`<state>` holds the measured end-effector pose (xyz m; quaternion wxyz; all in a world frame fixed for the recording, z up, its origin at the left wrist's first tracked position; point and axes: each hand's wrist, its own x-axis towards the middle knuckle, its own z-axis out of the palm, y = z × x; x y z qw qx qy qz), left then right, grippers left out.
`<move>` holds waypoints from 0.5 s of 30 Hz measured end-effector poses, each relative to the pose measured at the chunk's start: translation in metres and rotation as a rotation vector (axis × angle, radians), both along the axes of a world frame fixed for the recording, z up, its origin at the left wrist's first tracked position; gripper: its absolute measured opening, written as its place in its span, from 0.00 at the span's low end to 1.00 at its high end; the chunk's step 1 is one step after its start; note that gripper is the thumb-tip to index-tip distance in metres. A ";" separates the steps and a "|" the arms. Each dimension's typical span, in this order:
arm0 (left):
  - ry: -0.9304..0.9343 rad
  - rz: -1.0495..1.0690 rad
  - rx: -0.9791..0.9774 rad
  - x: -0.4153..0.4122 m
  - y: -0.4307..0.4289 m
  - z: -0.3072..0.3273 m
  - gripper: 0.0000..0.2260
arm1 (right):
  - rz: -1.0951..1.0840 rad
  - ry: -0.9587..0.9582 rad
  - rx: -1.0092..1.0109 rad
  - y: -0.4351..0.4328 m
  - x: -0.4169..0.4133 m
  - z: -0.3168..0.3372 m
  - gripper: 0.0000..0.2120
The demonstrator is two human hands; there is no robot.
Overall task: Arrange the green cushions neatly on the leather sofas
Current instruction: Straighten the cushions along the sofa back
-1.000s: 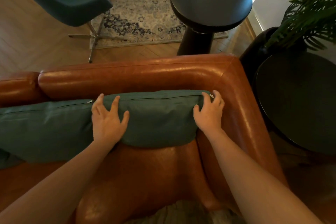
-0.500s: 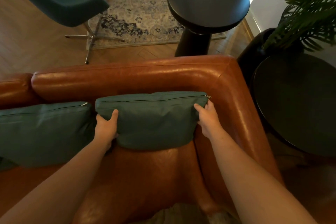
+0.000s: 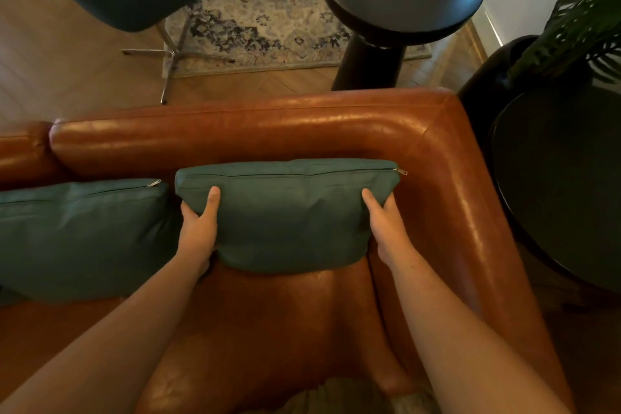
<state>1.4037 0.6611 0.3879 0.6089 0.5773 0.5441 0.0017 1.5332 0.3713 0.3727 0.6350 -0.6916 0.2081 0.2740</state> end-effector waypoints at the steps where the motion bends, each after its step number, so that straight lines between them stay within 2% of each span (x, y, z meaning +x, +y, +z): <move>1: -0.009 -0.005 0.010 -0.002 0.002 -0.006 0.46 | -0.007 -0.011 0.000 -0.001 0.001 -0.007 0.29; 4: -0.044 0.005 0.004 -0.007 0.004 -0.018 0.51 | -0.063 -0.037 0.022 -0.004 -0.001 -0.017 0.37; 8: -0.041 0.056 -0.097 0.001 0.003 -0.033 0.47 | -0.074 -0.023 0.035 0.015 -0.005 -0.030 0.38; 10: -0.021 0.045 -0.112 0.008 0.008 -0.037 0.47 | -0.074 -0.047 -0.027 0.021 0.004 -0.040 0.47; 11: -0.010 0.033 -0.115 0.010 0.012 -0.038 0.47 | -0.068 -0.071 -0.051 0.021 0.009 -0.045 0.48; 15: 0.015 -0.003 -0.116 0.012 0.015 -0.036 0.49 | -0.075 -0.114 -0.095 0.018 0.017 -0.037 0.32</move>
